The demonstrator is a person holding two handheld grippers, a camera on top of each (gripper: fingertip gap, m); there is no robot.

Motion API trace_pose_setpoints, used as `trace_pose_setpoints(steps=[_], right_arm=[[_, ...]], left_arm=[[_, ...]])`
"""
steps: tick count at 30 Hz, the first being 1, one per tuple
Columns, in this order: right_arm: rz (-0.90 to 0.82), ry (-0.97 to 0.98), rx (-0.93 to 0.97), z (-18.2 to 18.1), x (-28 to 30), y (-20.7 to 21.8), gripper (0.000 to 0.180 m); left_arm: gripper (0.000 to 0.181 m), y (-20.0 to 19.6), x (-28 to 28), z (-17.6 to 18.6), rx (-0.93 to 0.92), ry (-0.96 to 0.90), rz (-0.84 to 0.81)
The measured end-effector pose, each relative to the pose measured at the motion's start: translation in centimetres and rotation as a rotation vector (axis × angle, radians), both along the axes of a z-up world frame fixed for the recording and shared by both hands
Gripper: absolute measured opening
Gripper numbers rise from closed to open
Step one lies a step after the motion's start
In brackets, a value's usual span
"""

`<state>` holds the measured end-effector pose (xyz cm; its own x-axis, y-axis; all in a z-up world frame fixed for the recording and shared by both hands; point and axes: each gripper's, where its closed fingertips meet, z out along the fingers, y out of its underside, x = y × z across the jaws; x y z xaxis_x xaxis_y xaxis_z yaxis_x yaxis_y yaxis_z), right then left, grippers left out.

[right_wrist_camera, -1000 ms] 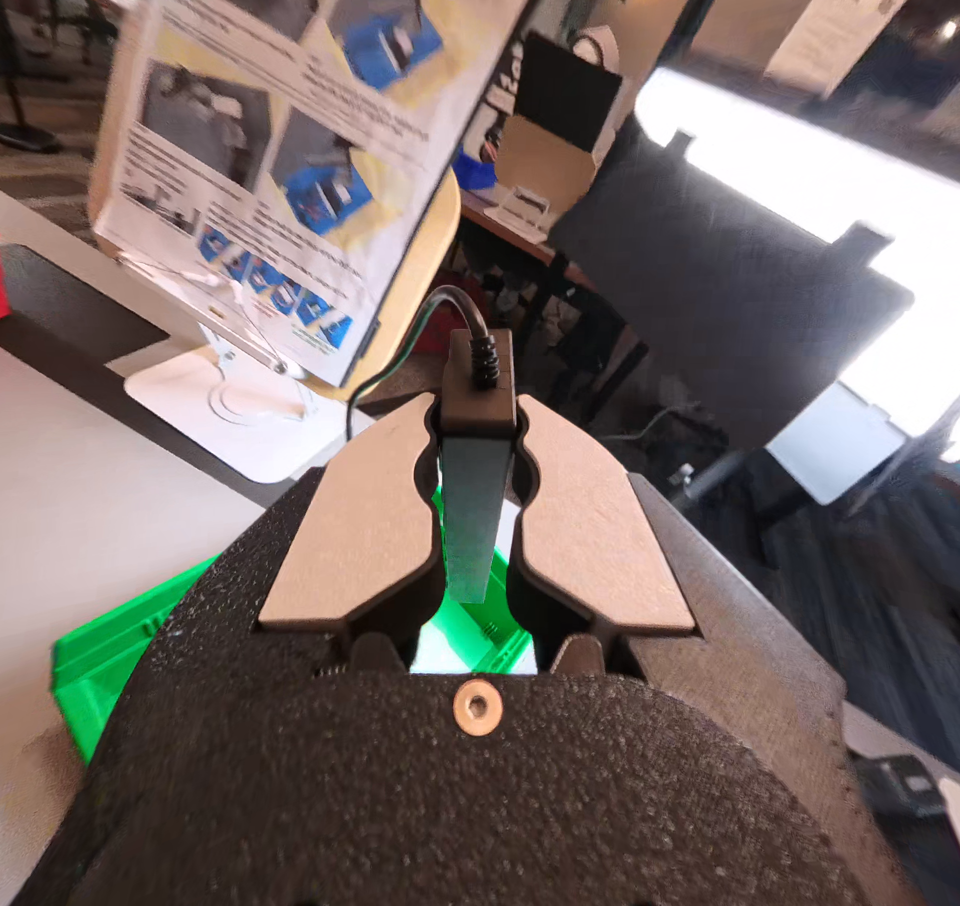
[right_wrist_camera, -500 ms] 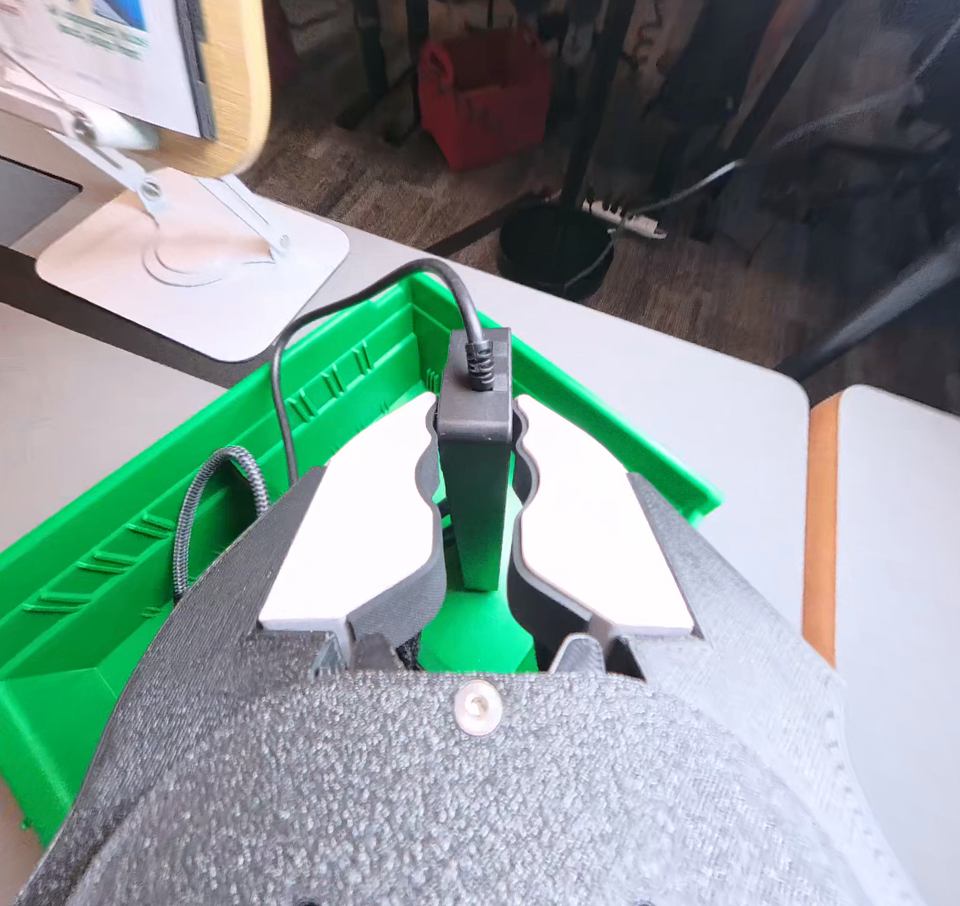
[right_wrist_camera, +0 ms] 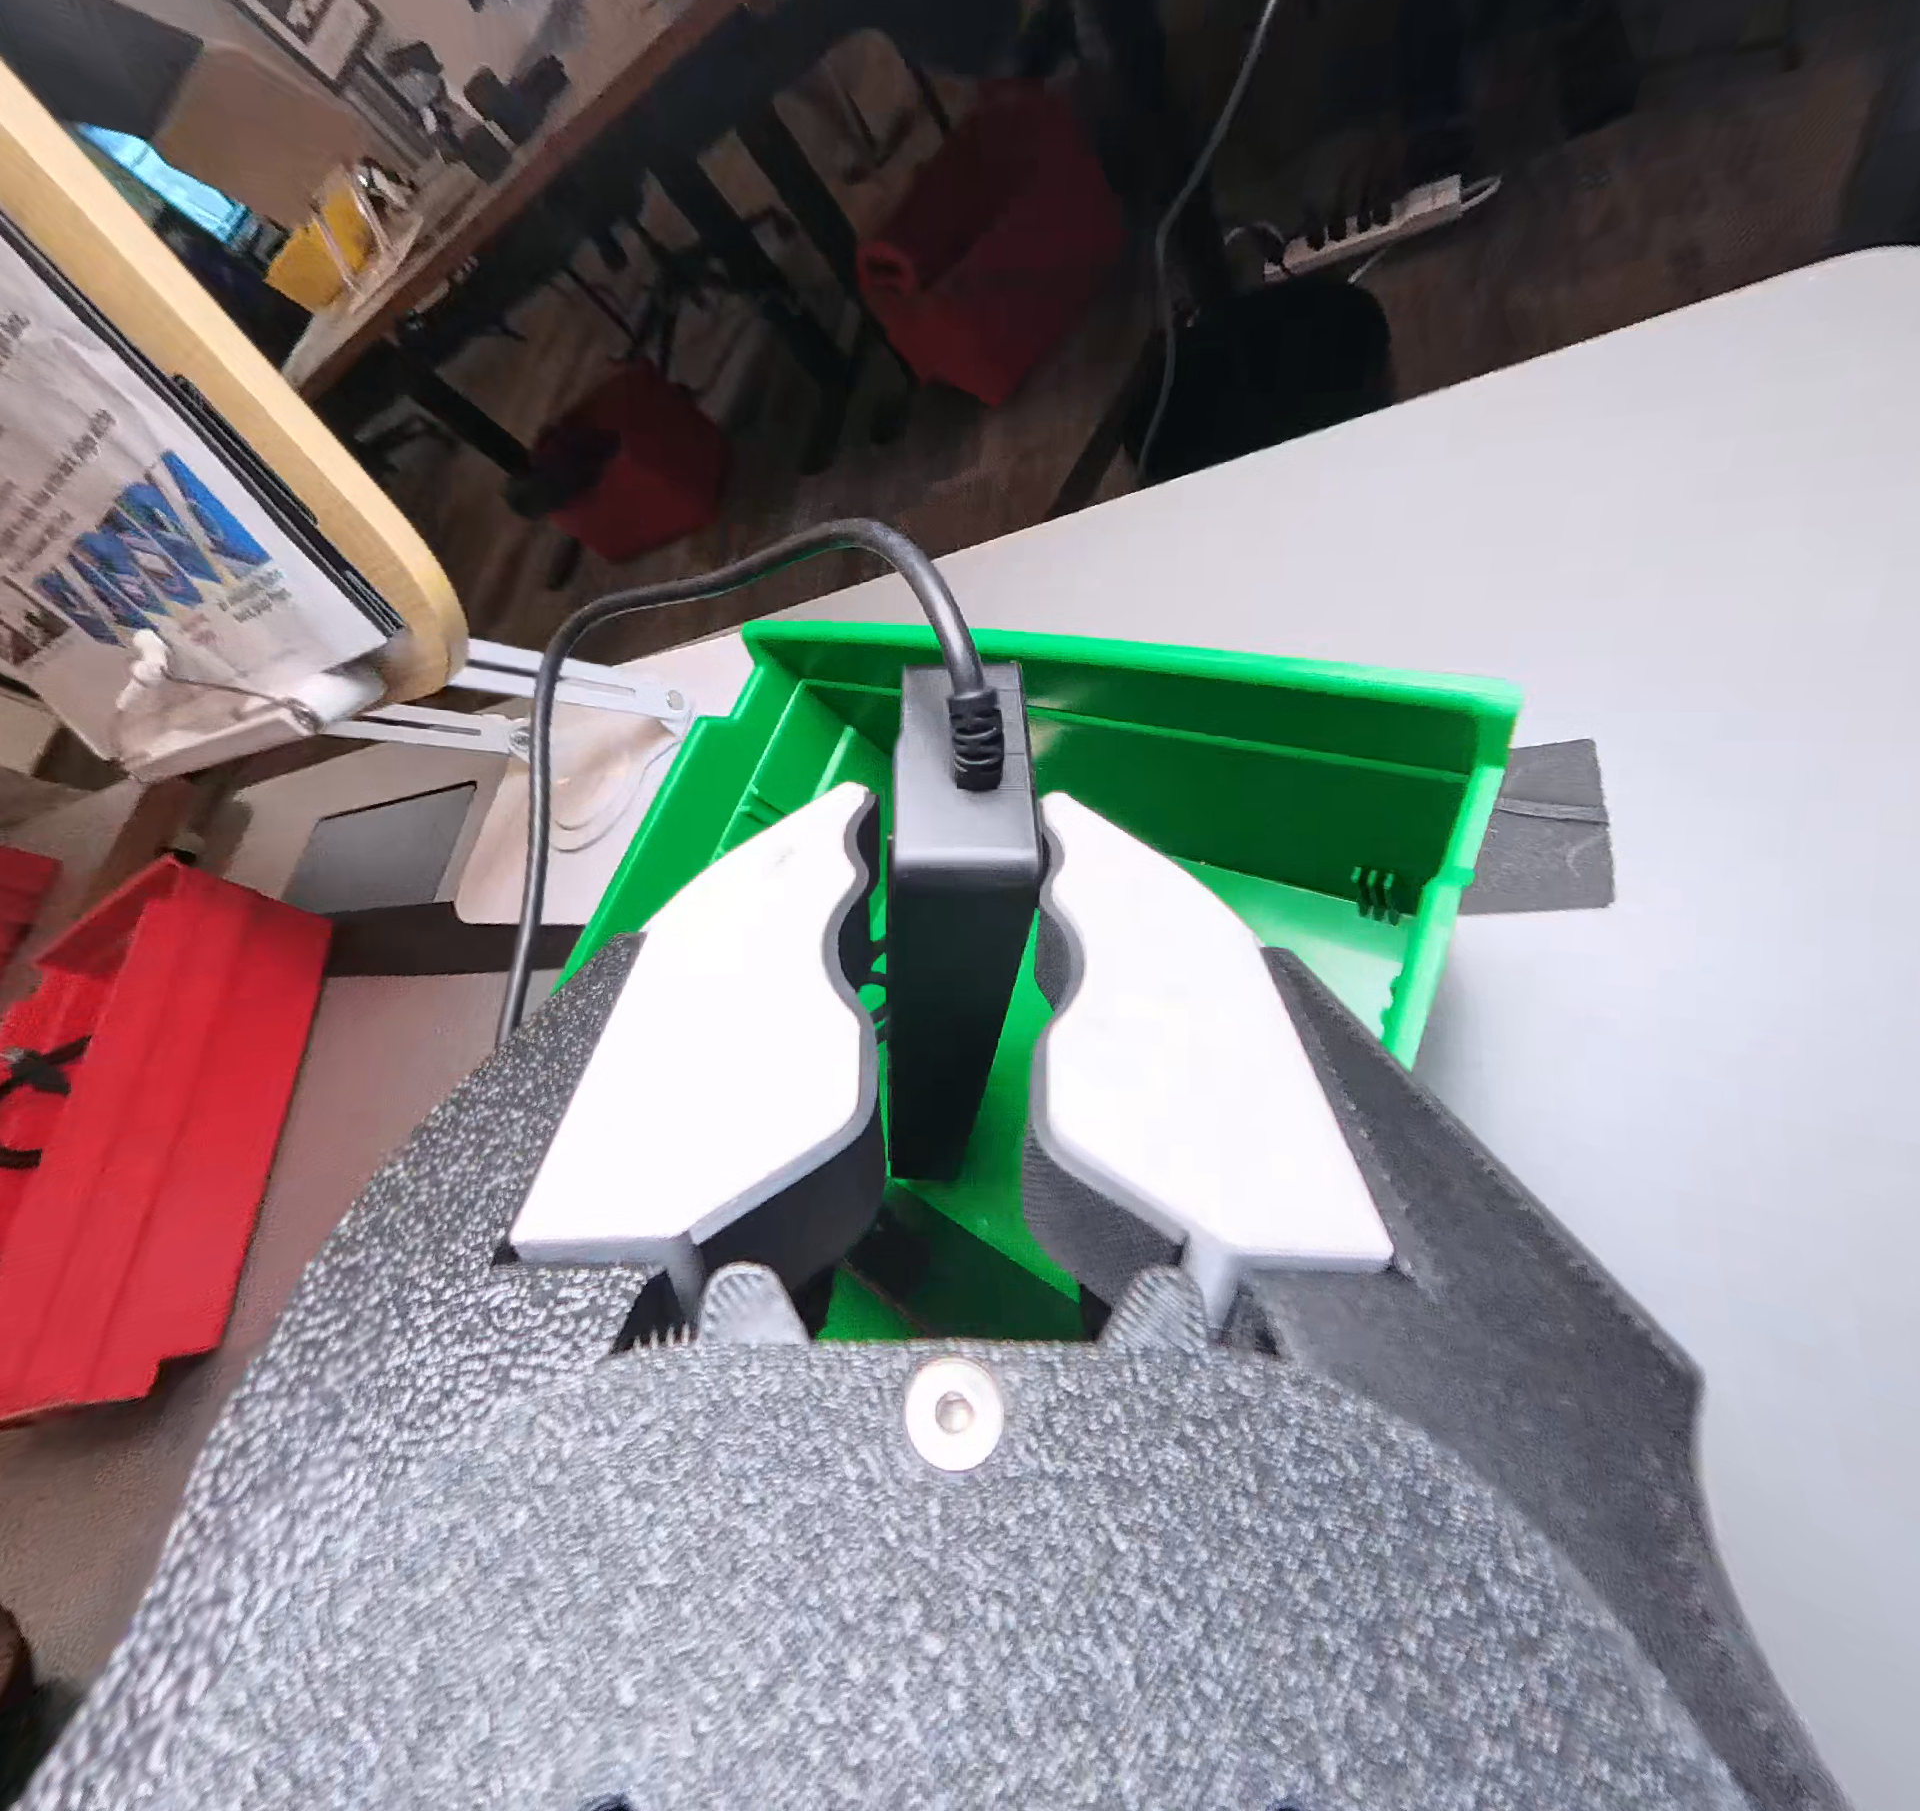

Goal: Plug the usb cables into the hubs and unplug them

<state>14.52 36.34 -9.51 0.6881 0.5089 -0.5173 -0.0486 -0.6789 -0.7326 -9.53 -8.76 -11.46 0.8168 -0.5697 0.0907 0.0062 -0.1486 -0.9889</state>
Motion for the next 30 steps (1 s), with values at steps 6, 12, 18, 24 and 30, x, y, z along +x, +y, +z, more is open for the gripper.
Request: trace_pose_setpoints(steps=[6, 12, 18, 24, 30], right_arm=[[-0.067, -0.331, 0.184, 1.1, 3.3, -0.4, 0.066], [-0.054, -0.394, 0.427, 5.2, 4.8, -4.5, 0.067], [0.158, -0.104, 0.670, 8.5, -1.5, -18.4, 0.057], [0.422, 0.057, 0.759, 4.2, -9.1, -28.7, 0.057], [0.543, 0.148, 0.811, 1.2, -11.2, -32.2, 0.052]], left_arm=[[0.041, 0.0, -0.2, 0.1, 0.005, 0.004, 0.009], [0.041, -0.1, -0.2, 0.2, 0.011, 0.013, 0.019], [0.042, -0.1, -0.8, 0.7, 0.031, 0.015, 0.051], [0.048, -0.1, -3.6, 2.5, 0.094, 0.016, 0.163], [0.049, -1.3, -9.3, 5.1, 0.167, -0.021, 0.355]])
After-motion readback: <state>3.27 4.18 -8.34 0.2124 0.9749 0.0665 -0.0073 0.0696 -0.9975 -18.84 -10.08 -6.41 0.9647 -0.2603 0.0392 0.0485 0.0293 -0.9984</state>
